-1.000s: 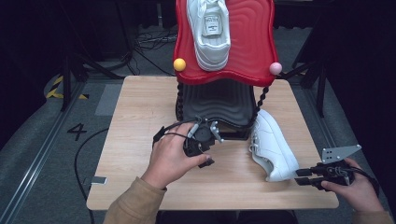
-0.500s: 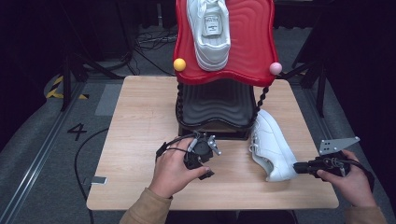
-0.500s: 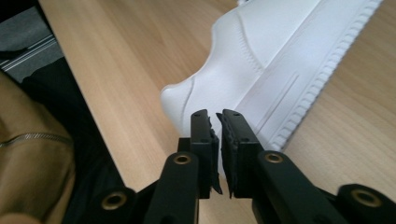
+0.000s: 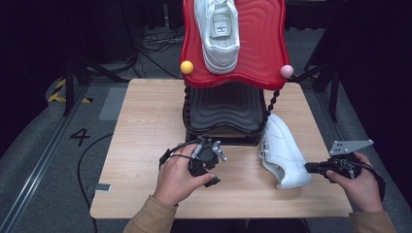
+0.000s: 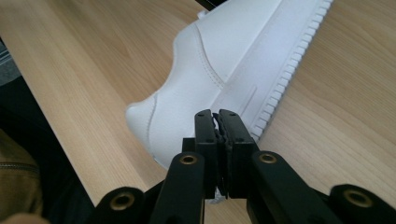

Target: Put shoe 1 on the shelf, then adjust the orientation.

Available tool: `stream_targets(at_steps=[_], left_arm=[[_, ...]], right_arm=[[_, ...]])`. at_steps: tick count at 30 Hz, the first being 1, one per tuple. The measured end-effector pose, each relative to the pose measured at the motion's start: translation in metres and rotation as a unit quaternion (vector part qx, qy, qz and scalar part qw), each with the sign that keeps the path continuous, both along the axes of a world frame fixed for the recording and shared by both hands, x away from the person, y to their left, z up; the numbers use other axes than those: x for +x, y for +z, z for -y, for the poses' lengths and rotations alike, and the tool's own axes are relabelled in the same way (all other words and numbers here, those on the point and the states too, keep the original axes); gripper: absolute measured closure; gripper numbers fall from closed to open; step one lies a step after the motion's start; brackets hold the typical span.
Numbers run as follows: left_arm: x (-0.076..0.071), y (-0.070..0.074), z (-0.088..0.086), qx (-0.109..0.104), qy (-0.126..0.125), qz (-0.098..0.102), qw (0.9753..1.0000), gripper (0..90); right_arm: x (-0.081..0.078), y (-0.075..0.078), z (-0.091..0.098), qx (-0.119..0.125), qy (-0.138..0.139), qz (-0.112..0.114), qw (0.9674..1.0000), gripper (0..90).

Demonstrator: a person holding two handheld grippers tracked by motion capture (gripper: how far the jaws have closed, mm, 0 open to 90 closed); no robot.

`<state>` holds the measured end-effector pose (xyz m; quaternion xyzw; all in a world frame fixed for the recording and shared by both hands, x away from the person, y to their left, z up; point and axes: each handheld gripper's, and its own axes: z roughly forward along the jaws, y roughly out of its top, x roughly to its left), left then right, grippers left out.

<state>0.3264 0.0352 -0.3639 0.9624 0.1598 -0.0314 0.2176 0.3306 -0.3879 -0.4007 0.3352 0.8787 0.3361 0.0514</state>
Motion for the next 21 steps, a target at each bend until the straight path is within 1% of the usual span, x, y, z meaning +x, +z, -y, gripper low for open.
stream_targets(at_steps=[2,4,10,11,14,17,18,21], left_arm=[[-0.0008,-0.0009,-0.0008,-0.001,-0.001,-0.004,1.0,51.6],[-0.0005,-0.0013,-0.0019,-0.002,-0.002,-0.001,1.0,51.4],[-0.0012,-0.0016,-0.0026,-0.002,0.001,-0.004,1.0,51.0],[-0.0009,-0.0022,-0.0022,-0.002,0.001,-0.004,1.0,50.9],[0.0,-0.0041,-0.0012,0.001,-0.002,-0.005,1.0,50.5],[0.0008,-0.0068,-0.0011,0.003,0.0,-0.01,0.9999,50.6],[0.0011,-0.0072,-0.0012,0.004,-0.003,-0.01,0.9999,50.5],[0.0008,-0.0078,-0.0015,0.004,-0.001,-0.011,0.9999,50.3]], right_arm=[[0.0001,-0.0016,0.0017,-0.003,-0.006,0.002,1.0,86.9],[-0.0006,-0.0025,0.003,-0.005,-0.01,0.002,0.9999,86.9],[-0.001,-0.0051,0.0058,-0.004,-0.014,0.005,0.9999,86.9],[-0.0013,-0.0058,0.0059,-0.003,-0.015,0.002,0.9999,87.1],[-0.0011,-0.0075,0.0056,-0.005,-0.014,0.002,0.9999,88.2],[-0.0001,-0.0096,0.005,-0.005,-0.009,0.0,0.9999,88.8],[0.0,-0.0096,0.0052,-0.004,-0.009,0.0,1.0,88.8],[0.0002,-0.0099,0.006,-0.001,-0.008,-0.001,1.0,89.0]])
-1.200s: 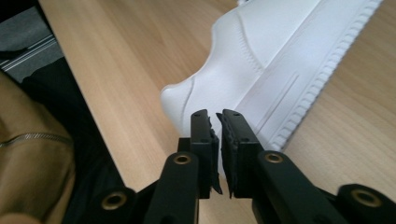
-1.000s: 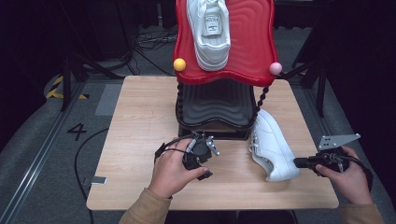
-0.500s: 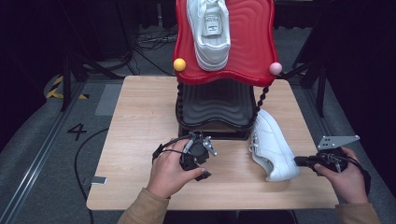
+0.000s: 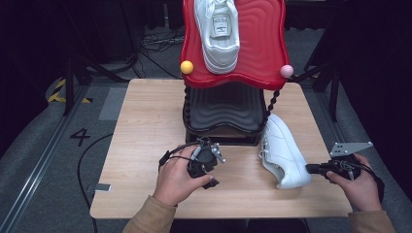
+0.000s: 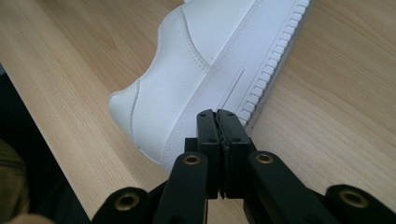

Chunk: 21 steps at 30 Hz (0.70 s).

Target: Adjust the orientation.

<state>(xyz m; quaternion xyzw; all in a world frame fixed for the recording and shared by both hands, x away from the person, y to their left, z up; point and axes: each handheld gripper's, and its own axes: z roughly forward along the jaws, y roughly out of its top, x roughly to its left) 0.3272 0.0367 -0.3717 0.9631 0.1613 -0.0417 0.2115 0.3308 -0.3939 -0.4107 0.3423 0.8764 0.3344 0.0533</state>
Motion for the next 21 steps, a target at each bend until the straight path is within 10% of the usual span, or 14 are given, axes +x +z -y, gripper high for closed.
stream_targets(at_steps=[21], left_arm=[[0.001,-0.003,-0.003,0.001,0.005,-0.006,1.0,50.4]], right_arm=[[0.001,-0.003,0.014,-0.005,-0.028,0.007,0.9996,90.0]])
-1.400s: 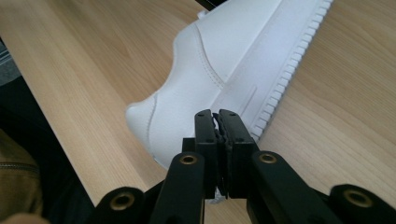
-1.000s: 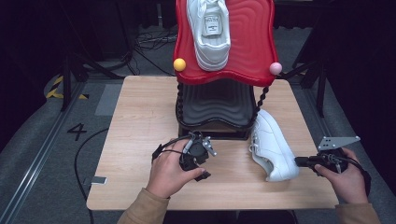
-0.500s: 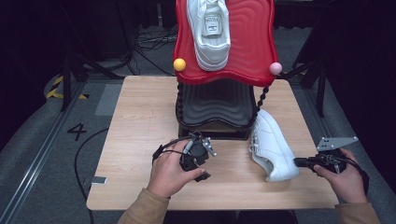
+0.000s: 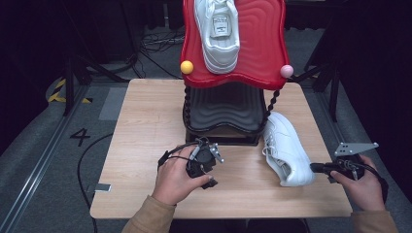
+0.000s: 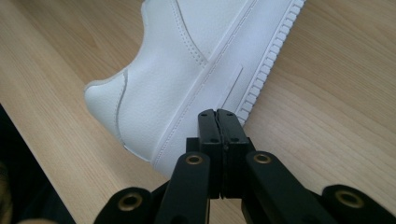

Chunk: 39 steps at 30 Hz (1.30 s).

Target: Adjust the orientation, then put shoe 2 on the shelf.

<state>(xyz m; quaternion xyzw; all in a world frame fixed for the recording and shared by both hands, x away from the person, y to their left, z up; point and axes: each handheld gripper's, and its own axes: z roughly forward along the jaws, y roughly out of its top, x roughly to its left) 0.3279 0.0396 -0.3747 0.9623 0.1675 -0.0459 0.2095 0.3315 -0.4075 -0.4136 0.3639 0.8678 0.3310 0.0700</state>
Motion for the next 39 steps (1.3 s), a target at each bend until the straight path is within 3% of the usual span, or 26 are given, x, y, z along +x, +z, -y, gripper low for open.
stream_targets(at_steps=[4,9,12,13,15,16,17,22,29,39], left_arm=[[0.0,0.0,0.0,0.001,0.0,0.0,1.0,50.5],[0.0,-0.001,-0.001,-0.001,-0.001,0.0,1.0,49.9],[0.001,-0.001,-0.002,0.001,0.002,-0.003,1.0,50.0],[0.001,-0.002,-0.002,0.002,0.002,-0.003,1.0,49.9],[0.001,-0.002,-0.002,0.003,0.002,-0.004,1.0,49.9],[0.001,-0.002,-0.001,0.002,-0.001,-0.005,1.0,49.9],[0.001,-0.003,-0.001,0.003,-0.001,-0.006,1.0,49.8],[0.001,-0.003,-0.001,0.003,-0.001,-0.007,1.0,49.3],[0.001,-0.004,-0.002,0.006,-0.001,-0.009,0.9999,48.6],[0.002,-0.005,-0.003,0.003,-0.004,-0.013,0.9999,48.5]], right_arm=[[0.0,0.0,0.004,-0.014,-0.014,0.004,0.9998,90.0],[0.001,-0.002,0.014,-0.055,-0.035,0.009,0.9978,90.0],[0.0,0.001,0.023,-0.054,-0.048,0.015,0.9972,90.0],[-0.001,0.004,0.028,-0.09,-0.067,0.021,0.9935,90.0],[-0.003,0.006,0.031,-0.094,-0.076,0.023,0.9924,90.0],[-0.005,0.009,0.04,-0.063,-0.079,0.028,0.9944,90.0],[-0.006,0.011,0.043,-0.056,-0.083,0.032,0.9945,90.0],[-0.01,0.018,0.049,-0.051,-0.084,0.036,0.9945,90.0],[-0.012,0.024,0.043,-0.042,-0.066,0.041,0.9961,88.5],[-0.015,0.041,0.025,-0.036,-0.009,0.048,0.9981,79.2]])
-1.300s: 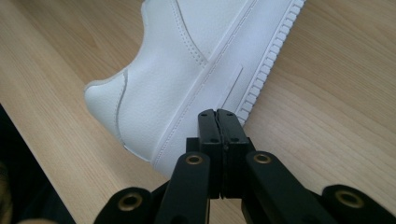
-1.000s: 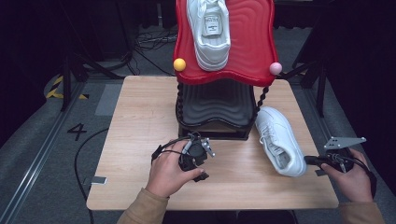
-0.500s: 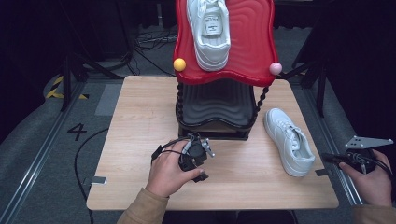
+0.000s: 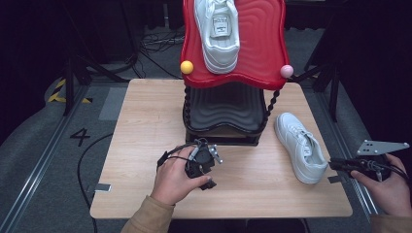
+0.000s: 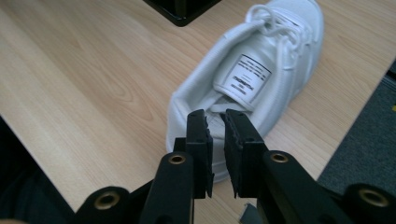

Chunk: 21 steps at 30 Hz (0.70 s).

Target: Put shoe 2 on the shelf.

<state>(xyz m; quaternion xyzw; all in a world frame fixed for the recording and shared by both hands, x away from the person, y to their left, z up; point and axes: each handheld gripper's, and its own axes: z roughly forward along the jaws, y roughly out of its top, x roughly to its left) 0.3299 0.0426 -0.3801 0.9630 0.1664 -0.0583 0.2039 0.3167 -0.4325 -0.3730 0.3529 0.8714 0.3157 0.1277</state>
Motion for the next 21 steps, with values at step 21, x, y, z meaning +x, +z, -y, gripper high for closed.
stream_targets(at_steps=[21], left_arm=[[-0.004,-0.001,-0.011,0.001,0.008,-0.009,0.9999,47.6]], right_arm=[[0.04,0.018,-0.05,-0.134,0.121,-0.074,0.9807,65.2]])
